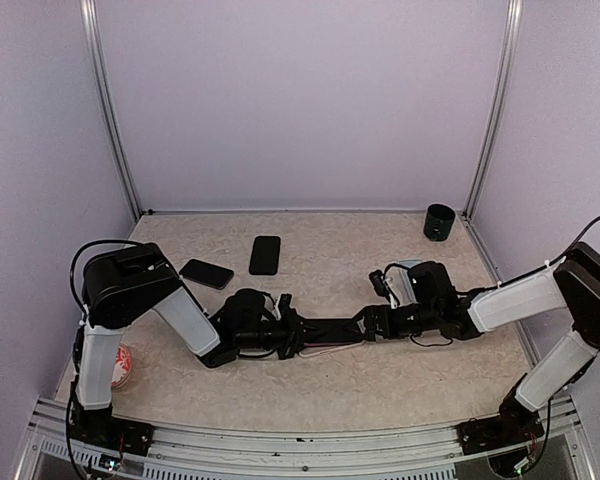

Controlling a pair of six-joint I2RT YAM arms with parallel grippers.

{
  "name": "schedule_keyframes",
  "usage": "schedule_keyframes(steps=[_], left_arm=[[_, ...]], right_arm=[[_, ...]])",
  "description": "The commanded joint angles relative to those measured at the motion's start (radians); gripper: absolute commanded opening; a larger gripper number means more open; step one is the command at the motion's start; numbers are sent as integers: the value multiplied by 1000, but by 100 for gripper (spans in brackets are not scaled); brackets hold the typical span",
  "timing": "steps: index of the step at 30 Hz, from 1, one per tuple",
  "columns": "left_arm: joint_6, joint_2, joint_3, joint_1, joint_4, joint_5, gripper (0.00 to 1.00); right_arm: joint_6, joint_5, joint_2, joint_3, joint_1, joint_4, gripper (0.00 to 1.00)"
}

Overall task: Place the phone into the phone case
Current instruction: Pick up the phone with the phone case from the center of the board.

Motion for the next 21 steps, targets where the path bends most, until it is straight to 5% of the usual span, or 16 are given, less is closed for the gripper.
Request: schedule_keyframes(steps=[1,21], left_arm=[[48,-74,-7,-10,9,18,0],[119,-137,-40,-41,141,59,0]], right_arm=[[-20,-39,-62,-10,-44,-35,100],[88,-224,-25,-94,-78,185,100]])
